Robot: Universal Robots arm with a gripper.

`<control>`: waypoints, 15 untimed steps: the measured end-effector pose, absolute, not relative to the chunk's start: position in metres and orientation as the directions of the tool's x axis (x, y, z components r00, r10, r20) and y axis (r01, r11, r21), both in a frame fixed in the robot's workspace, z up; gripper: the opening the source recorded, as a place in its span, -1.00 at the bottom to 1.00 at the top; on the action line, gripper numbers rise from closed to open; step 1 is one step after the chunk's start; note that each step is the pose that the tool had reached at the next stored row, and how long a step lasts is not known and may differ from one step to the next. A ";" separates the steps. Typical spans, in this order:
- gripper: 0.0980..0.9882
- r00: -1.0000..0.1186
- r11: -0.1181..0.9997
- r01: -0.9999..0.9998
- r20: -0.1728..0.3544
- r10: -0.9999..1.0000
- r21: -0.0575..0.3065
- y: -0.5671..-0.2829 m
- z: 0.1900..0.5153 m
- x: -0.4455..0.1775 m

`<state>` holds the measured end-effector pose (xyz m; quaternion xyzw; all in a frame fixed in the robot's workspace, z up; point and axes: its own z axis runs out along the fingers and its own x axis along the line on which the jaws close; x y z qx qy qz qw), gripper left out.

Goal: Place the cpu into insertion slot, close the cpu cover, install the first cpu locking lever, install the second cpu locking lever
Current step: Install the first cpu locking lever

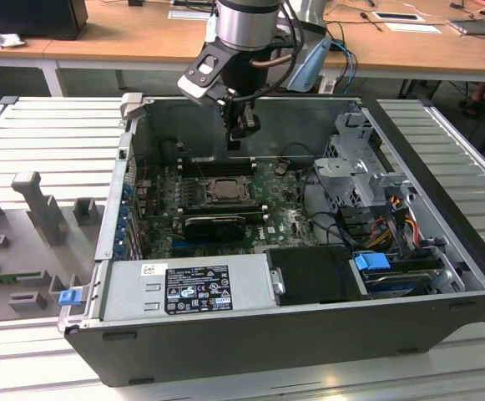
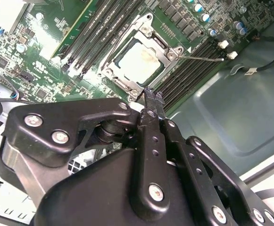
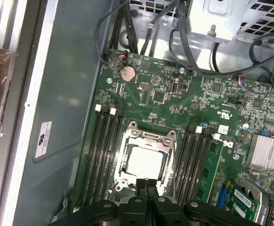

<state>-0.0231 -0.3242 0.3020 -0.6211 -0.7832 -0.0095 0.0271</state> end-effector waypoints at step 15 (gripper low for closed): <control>-0.98 -0.334 0.335 0.942 0.054 0.941 -0.019 -0.324 0.302 -0.023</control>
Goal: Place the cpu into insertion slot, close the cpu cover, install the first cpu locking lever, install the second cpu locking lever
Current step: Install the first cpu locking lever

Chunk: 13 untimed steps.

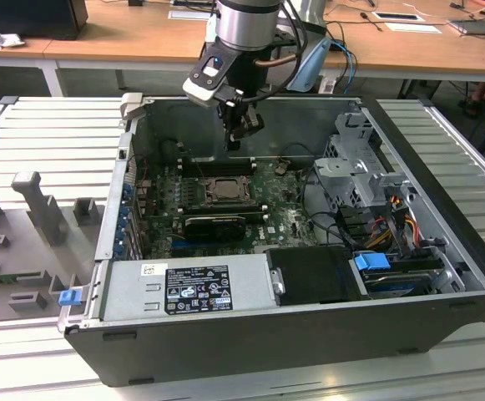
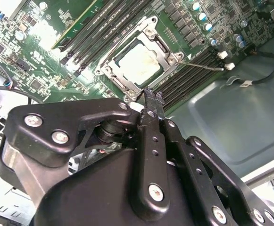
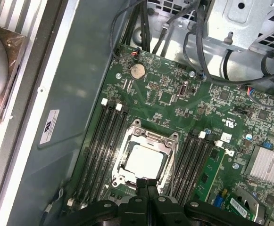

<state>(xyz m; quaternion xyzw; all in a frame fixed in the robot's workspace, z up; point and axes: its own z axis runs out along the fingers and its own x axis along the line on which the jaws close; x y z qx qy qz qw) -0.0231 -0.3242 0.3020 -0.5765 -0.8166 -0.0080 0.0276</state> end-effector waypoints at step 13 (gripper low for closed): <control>-0.98 -0.379 0.381 0.924 0.054 0.924 -0.019 -0.324 0.302 -0.023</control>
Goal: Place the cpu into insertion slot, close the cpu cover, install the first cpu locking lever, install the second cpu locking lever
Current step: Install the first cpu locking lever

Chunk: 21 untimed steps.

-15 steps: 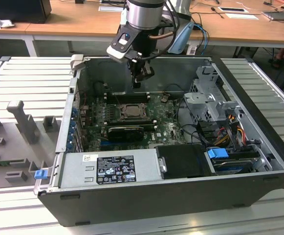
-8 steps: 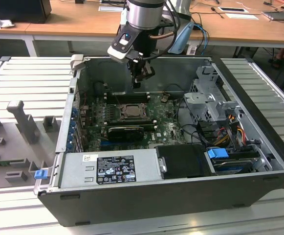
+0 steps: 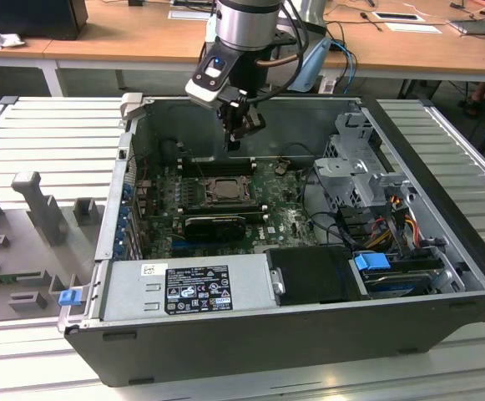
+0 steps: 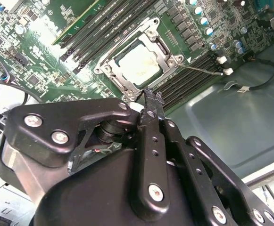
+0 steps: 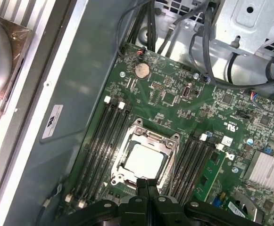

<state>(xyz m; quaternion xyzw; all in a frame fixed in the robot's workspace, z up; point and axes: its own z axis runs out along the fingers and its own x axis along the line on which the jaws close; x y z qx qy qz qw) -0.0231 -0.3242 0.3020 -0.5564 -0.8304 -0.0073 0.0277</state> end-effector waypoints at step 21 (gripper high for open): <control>-0.98 -0.442 0.444 0.896 0.054 0.895 -0.019 -0.324 0.302 -0.023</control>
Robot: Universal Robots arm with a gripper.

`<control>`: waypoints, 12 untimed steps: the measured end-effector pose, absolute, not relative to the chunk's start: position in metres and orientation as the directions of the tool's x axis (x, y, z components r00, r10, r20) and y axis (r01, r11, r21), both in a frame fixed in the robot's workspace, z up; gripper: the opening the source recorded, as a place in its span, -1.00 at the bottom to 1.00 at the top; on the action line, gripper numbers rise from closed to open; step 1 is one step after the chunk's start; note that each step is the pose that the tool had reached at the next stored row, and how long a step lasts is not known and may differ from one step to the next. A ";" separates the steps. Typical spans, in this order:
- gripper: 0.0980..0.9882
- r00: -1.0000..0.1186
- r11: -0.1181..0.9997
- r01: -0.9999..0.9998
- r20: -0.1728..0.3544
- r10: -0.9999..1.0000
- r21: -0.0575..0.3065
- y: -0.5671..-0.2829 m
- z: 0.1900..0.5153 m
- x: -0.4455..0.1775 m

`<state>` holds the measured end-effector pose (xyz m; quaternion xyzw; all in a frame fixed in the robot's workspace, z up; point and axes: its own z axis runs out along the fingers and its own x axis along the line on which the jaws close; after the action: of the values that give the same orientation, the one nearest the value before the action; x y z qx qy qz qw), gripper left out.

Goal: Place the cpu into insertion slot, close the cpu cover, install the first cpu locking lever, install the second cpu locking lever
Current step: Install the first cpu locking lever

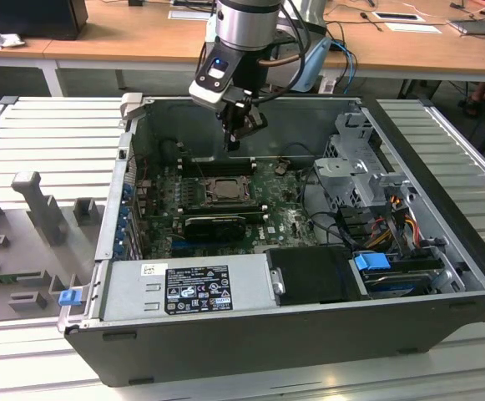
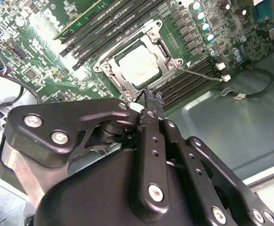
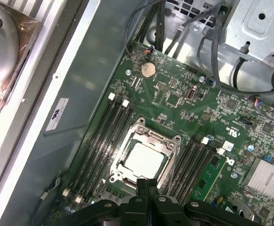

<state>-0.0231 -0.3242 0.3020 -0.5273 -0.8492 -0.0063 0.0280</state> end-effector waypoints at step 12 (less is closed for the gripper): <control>-0.98 -0.512 0.514 0.858 0.054 0.857 -0.019 -0.324 0.302 -0.023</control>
<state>-0.0232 -0.3242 0.3019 -0.4932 -0.8695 -0.0053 0.0282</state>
